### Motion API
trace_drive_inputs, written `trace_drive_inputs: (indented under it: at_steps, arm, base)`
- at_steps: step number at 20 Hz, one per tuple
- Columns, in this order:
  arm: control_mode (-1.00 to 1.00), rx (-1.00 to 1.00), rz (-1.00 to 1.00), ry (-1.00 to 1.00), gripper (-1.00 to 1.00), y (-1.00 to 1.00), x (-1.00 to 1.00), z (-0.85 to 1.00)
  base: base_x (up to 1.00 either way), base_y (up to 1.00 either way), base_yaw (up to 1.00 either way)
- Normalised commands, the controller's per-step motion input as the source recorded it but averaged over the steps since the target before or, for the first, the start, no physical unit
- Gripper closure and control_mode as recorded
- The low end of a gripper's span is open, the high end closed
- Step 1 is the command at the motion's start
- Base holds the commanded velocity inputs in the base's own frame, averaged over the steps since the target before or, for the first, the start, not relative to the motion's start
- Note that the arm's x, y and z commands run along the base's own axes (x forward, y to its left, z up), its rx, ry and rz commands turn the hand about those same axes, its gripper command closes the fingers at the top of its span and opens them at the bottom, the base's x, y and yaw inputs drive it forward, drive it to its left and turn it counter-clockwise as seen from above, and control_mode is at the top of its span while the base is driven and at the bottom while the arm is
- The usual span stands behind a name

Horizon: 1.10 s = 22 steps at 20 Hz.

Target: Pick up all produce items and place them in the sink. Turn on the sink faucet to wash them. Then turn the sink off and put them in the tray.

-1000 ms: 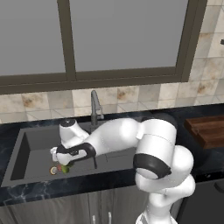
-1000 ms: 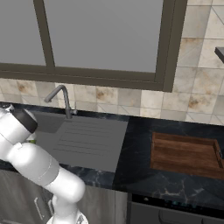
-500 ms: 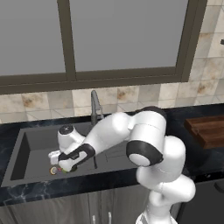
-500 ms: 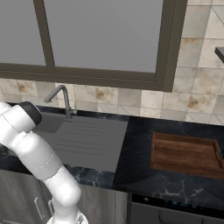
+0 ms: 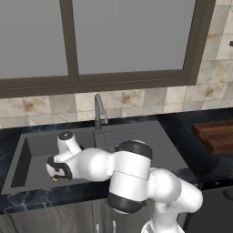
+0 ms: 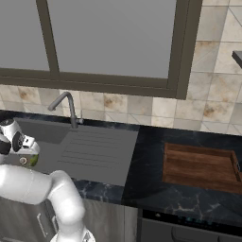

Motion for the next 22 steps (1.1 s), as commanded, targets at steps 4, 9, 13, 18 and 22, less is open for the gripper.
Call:
trace_drive_inputs:
  at_steps: [4, 9, 13, 18, 22]
  arm:
    - [-1.00, 0.00, 0.00, -0.01, -1.00, 0.00, 0.16, -0.26]
    - [-1.00, 0.00, 0.00, 0.00, -1.00, 0.02, 0.17, -0.21]
    - [-1.00, 0.00, 0.00, 0.00, -1.00, 0.05, 0.20, -0.20]
    - [-1.00, 0.00, 0.00, 0.00, -1.00, 0.17, 0.20, -0.19]
    - [-1.00, 0.00, 0.00, 0.00, -1.00, 0.21, 0.23, -0.25]
  base:
    - [0.00, 0.00, 0.00]
    - [0.00, 0.00, 0.00]
    - [0.00, 0.00, 0.00]
    - [0.00, 0.00, 0.00]
    - [0.00, 0.00, 0.00]
